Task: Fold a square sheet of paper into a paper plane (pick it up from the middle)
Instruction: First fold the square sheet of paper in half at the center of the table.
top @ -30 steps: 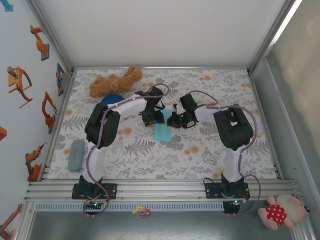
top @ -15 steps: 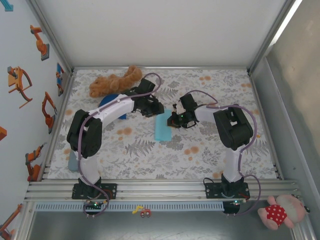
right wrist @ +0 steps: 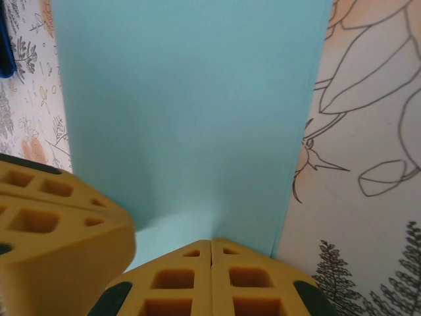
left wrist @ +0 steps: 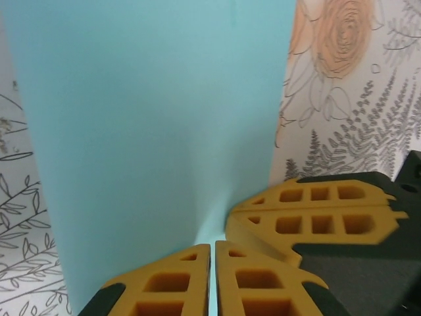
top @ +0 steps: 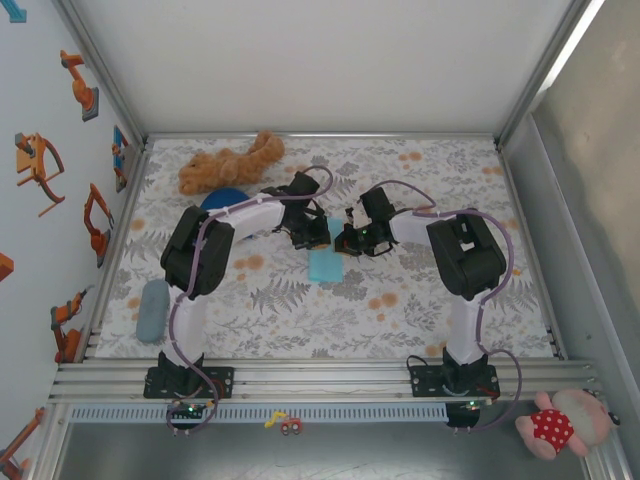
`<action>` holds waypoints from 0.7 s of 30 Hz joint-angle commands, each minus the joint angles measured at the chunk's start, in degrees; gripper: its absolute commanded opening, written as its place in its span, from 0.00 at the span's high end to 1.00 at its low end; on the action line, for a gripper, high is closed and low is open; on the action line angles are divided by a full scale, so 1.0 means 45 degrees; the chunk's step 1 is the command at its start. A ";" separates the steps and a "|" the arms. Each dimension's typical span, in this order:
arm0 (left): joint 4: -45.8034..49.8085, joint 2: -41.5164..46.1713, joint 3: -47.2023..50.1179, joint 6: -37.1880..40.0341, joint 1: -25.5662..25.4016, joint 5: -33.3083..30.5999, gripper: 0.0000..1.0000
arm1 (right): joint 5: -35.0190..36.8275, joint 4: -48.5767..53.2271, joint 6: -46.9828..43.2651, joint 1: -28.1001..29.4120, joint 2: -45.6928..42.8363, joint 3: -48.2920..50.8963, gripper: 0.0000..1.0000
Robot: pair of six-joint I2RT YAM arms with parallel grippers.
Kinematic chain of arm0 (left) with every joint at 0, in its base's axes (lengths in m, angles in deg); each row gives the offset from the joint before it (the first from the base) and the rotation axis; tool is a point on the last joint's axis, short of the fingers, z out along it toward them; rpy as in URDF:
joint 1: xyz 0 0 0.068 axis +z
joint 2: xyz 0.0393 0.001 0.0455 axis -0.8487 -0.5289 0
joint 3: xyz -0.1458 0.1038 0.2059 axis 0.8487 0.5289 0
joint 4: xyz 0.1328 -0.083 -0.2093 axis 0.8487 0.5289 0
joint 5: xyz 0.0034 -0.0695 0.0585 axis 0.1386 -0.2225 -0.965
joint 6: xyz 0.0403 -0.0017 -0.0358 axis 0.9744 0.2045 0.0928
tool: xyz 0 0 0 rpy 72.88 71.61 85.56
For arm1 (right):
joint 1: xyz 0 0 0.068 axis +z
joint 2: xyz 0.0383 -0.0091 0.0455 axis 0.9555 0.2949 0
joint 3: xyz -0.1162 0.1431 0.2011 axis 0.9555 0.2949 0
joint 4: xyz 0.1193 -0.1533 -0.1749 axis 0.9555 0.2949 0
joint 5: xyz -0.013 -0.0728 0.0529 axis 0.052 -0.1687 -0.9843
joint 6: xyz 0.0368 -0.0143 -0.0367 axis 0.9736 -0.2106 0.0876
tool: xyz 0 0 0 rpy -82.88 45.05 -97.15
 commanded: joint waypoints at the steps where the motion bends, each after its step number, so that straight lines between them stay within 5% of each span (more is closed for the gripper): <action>1: 0.0466 -0.0301 -0.0343 0.0319 -0.0037 0.0112 0.89 | 0.2844 0.2077 -0.0281 0.0027 0.1714 0.0874 1.00; 11: 0.0888 -0.0667 -0.0070 0.1264 0.0210 -0.0179 0.89 | 0.3035 0.2337 -0.0223 0.0033 0.1938 0.0818 1.00; 21: 0.0970 0.0090 0.1630 0.2483 0.1601 0.0518 0.90 | 0.3407 0.3023 -0.0321 -0.0025 0.2492 0.0739 1.00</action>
